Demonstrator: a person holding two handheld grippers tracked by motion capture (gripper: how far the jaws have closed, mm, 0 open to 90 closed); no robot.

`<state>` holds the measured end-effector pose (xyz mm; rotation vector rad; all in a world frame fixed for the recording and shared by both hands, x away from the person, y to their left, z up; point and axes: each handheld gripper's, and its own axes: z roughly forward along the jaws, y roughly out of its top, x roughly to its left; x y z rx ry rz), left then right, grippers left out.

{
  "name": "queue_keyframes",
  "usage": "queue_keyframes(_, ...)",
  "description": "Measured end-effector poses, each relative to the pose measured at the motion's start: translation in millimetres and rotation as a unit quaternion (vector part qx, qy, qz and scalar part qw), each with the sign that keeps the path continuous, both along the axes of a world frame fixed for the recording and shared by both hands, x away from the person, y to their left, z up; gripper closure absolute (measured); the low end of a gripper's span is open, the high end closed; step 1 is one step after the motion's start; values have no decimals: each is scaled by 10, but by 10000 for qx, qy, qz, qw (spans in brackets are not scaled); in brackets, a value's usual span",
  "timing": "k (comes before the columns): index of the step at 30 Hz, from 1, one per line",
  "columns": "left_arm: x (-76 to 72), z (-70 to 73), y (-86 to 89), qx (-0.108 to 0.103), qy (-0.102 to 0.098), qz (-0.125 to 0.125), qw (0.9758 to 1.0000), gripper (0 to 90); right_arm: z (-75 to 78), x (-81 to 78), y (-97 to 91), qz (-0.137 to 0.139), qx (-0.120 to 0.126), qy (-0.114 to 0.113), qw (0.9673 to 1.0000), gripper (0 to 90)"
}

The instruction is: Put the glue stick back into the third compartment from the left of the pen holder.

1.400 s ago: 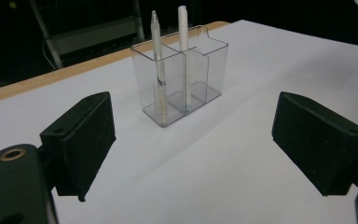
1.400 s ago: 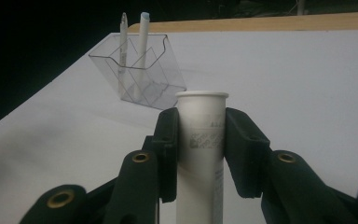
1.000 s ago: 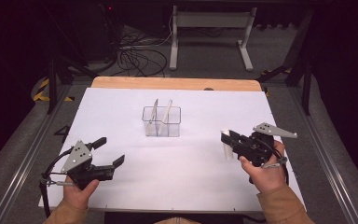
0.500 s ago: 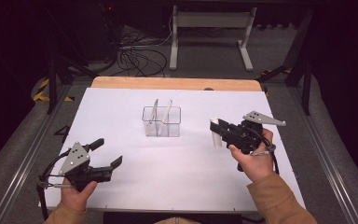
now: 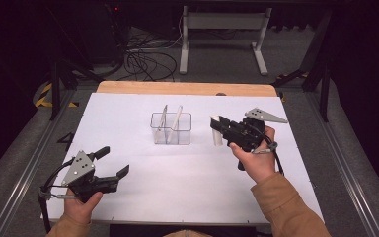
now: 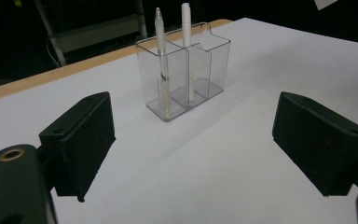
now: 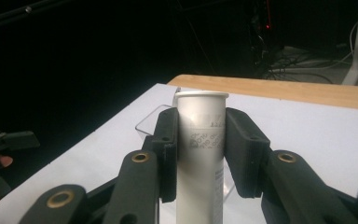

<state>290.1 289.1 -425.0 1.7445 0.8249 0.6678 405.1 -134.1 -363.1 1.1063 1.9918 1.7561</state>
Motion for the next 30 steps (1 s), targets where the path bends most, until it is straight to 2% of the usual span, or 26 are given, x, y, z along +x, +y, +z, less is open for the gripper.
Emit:
queue_keyframes(3, 0, -2, -2, -2, -10, 1, 10000, 136, -5, 40, 48, -14, 10, -133, 9999, 672)
queue_keyframes(10, 0, -4, 11, -8, -14, 14, 10000, 136, -23, 120, 139, -32, 27, -253, 9997, 672)
queue_keyframes(23, 9, -14, 3, 0, 7, -4, 10000, 137, -20, 224, 249, 9, 142, -259, 9996, 672)
queue_keyframes(30, 10, -15, 9, 10, 11, -6, 10000, 137, -74, 323, 331, -18, 174, -226, 9996, 672)
